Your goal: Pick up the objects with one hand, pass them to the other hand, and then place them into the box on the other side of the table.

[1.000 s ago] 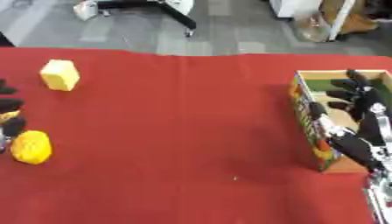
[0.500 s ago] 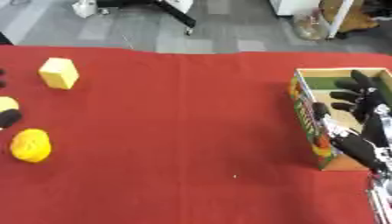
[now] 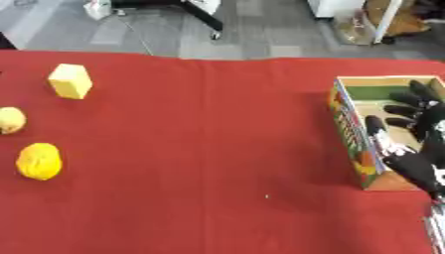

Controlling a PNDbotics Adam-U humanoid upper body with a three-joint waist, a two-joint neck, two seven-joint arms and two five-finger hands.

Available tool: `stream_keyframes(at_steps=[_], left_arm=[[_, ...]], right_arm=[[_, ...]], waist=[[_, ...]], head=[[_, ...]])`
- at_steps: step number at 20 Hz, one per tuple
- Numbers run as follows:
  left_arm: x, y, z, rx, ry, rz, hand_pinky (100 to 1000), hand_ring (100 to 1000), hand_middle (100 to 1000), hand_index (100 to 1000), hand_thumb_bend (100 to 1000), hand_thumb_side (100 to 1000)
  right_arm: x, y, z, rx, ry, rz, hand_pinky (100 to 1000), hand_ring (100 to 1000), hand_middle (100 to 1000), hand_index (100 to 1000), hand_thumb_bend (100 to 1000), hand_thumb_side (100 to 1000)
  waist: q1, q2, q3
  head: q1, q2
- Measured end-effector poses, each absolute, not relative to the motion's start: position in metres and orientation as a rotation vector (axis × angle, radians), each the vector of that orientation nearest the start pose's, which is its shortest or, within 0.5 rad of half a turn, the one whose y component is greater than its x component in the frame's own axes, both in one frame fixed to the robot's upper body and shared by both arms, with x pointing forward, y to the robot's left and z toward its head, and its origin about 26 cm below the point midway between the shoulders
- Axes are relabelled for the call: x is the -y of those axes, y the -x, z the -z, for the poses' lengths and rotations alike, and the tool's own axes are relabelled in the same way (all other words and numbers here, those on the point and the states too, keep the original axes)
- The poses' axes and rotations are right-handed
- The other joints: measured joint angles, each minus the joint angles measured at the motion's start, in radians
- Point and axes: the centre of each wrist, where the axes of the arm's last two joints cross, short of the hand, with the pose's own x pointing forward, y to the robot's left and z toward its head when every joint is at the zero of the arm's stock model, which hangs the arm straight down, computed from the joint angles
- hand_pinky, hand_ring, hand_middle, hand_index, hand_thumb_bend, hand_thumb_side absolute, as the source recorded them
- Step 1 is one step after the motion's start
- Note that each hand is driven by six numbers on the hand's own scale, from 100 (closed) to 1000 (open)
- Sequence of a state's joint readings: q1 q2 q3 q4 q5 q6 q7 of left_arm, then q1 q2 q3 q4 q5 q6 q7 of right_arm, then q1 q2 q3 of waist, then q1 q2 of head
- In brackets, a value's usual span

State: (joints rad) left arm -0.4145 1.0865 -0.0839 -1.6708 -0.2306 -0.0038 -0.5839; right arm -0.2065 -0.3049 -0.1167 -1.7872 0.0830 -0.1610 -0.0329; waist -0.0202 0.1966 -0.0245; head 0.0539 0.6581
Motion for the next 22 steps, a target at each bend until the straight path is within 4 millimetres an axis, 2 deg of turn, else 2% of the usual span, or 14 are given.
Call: stream_keyframes(at_steps=[6, 9, 15, 22], left_arm=[[-0.387, -0.345, -0.257, 1.136, -0.679, 1.568, 770, 726, 715, 790, 589, 249], [-0.387, -0.352, -0.244, 1.078, -0.67, 1.569, 758, 715, 707, 780, 538, 216], [-0.392, -0.361, -0.223, 1.031, -0.673, 1.535, 744, 699, 698, 770, 504, 197], [-0.392, -0.364, -0.204, 0.983, -0.607, 1.539, 751, 712, 716, 783, 520, 212]], right_arm=[[0.312, -0.314, -0.13, 2.142, 0.371, -0.274, 737, 774, 783, 963, 363, 340], [0.312, -0.314, -0.131, 2.144, 0.367, -0.277, 737, 774, 783, 964, 358, 342], [0.312, -0.315, -0.13, 2.14, 0.361, -0.274, 738, 774, 783, 966, 352, 344], [0.312, -0.315, -0.13, 2.141, 0.359, -0.274, 738, 774, 783, 968, 347, 345]], waist=[[0.0, 0.0, -0.008], [0.0, 0.0, -0.011], [0.0, 0.0, -0.012], [0.0, 0.0, -0.013]], head=[[0.004, 0.003], [0.006, 0.008], [0.007, 0.008], [0.009, 0.008]])
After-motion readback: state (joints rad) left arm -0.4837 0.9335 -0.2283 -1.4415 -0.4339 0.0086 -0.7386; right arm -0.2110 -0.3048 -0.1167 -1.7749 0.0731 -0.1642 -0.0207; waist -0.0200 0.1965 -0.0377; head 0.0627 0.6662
